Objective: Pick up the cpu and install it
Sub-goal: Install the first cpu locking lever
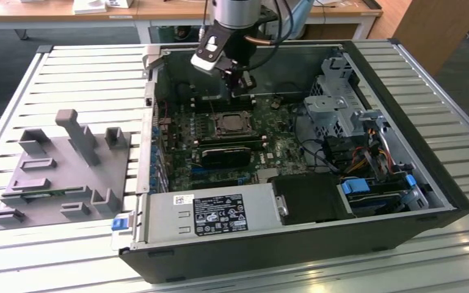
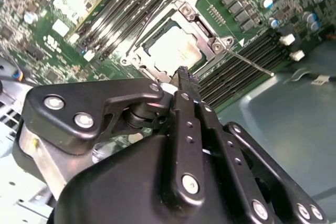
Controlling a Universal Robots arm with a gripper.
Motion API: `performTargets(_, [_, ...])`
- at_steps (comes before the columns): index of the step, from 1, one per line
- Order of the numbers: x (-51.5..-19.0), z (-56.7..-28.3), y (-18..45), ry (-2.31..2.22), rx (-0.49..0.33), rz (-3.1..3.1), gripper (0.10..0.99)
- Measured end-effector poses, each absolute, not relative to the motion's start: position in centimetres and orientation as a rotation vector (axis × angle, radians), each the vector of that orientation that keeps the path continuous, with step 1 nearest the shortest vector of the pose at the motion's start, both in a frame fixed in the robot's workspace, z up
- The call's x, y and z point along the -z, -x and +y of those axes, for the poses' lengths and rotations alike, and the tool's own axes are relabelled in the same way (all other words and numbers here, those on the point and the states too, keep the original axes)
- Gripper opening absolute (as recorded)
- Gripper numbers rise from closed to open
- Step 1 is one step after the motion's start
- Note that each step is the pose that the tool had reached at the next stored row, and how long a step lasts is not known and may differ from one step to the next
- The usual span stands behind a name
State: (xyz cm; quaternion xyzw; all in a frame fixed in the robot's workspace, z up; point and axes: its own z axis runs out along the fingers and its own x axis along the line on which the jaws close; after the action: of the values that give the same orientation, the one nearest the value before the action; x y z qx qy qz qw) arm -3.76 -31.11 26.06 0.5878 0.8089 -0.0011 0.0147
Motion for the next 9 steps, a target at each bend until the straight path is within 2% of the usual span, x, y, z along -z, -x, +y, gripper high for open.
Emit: performTargets(9, [-26.05, -31.11, 3.76, -1.633, 0.0, 2.65, 0.106])
